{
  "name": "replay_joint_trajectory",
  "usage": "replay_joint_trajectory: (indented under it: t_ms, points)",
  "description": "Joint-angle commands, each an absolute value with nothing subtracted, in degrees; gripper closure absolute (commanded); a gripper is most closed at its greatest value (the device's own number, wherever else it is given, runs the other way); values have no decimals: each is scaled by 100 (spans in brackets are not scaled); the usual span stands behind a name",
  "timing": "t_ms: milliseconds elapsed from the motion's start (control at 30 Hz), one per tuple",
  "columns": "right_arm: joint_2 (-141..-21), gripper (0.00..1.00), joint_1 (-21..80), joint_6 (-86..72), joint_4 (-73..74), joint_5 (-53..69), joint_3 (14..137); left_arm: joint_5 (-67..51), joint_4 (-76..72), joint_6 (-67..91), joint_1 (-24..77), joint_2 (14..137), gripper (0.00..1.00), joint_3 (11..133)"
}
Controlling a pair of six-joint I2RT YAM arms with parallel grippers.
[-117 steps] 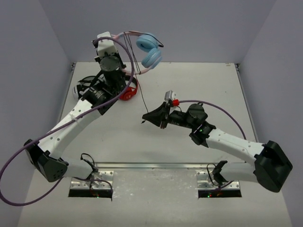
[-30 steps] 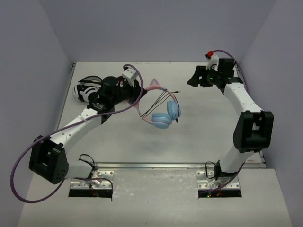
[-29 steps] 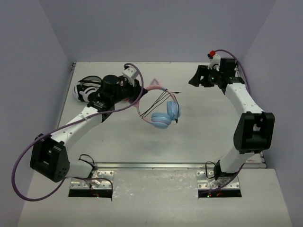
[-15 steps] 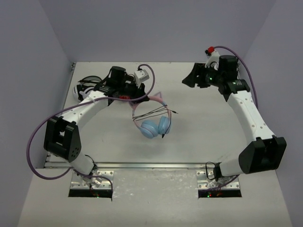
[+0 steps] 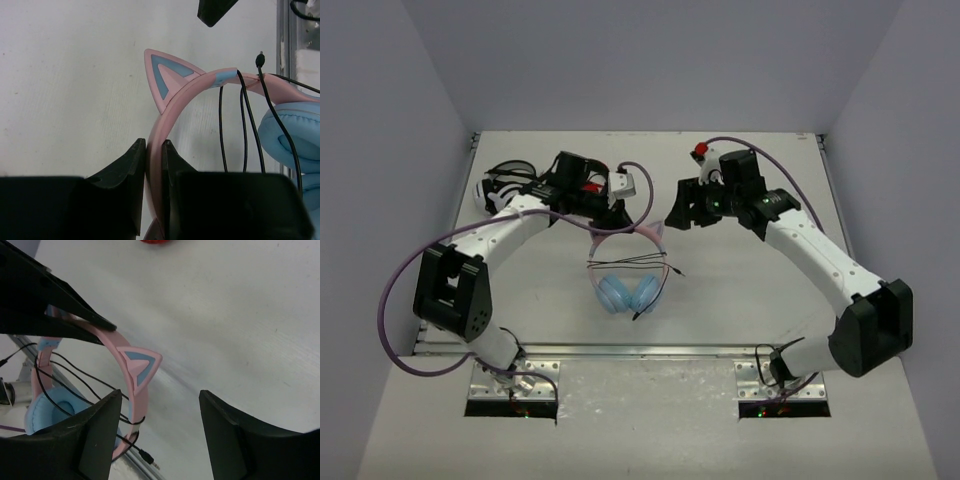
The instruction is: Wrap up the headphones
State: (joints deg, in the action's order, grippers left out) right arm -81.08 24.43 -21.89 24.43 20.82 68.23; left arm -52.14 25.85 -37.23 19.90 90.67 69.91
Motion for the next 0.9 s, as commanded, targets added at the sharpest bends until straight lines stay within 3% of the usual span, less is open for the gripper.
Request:
replay_joint_trajectory:
  t_ms: [0, 167, 400, 867]
  points:
    - [-7727, 36, 2514, -2303, 2127, 1768, 6356, -5599, 2847, -4552, 1881, 9121, 100, 6952]
    - [-6622, 34, 2487, -2171, 2101, 1318, 5443, -5853, 3962, -5622, 1434, 9904, 100, 7539]
    - [-5600, 33, 2487, -2355, 1803, 1844, 4624, -5405, 4594, -6894, 968, 10817, 100, 7752]
    - [-5247, 33, 2496, -2593, 1266, 2575, 4201, -5678, 5965, -8244, 237, 12233, 100, 8822]
